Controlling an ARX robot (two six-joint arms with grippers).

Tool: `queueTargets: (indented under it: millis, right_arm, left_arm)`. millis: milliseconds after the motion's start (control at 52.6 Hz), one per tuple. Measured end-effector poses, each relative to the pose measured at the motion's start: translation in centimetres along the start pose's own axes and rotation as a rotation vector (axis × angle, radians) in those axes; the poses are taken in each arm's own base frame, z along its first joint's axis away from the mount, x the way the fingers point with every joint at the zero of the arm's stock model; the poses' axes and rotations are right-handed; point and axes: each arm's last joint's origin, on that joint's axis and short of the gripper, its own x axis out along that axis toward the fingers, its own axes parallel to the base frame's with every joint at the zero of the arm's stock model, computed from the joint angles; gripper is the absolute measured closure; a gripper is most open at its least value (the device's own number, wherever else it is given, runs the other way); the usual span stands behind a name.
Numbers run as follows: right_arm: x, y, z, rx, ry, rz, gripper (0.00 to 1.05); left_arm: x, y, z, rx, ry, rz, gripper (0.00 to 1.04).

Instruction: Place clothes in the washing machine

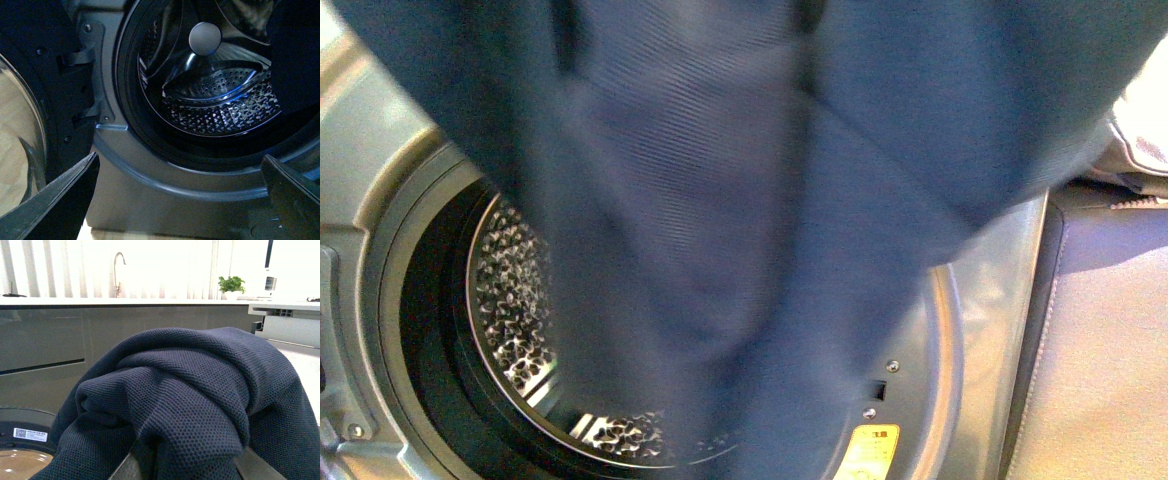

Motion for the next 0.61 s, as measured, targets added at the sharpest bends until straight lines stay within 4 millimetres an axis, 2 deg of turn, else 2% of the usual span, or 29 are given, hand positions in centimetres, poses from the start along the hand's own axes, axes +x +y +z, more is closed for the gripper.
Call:
queueTargets:
  millis: [209, 304, 399, 608]
  right_arm:
    - [0.0, 0.0, 0.0, 0.000, 0.000, 0.000, 0.87]
    - [0.0, 0.0, 0.0, 0.001, 0.000, -0.001, 0.87]
    - [0.0, 0.0, 0.0, 0.001, 0.001, 0.000, 0.87]
    - [0.0, 0.0, 0.0, 0.001, 0.001, 0.000, 0.87]
  left_arm:
    - [0.0, 0.0, 0.0, -0.008, 0.003, -0.012, 0.07]
    - [0.3, 0.2, 0.1, -0.121, 0.050, -0.199, 0.07]
    - [0.9, 0.8, 2.5, -0.215, 0.007, -0.329, 0.07]
    - [3.0, 1.3, 8.3, -0.174, -0.150, -0.411, 0.07]
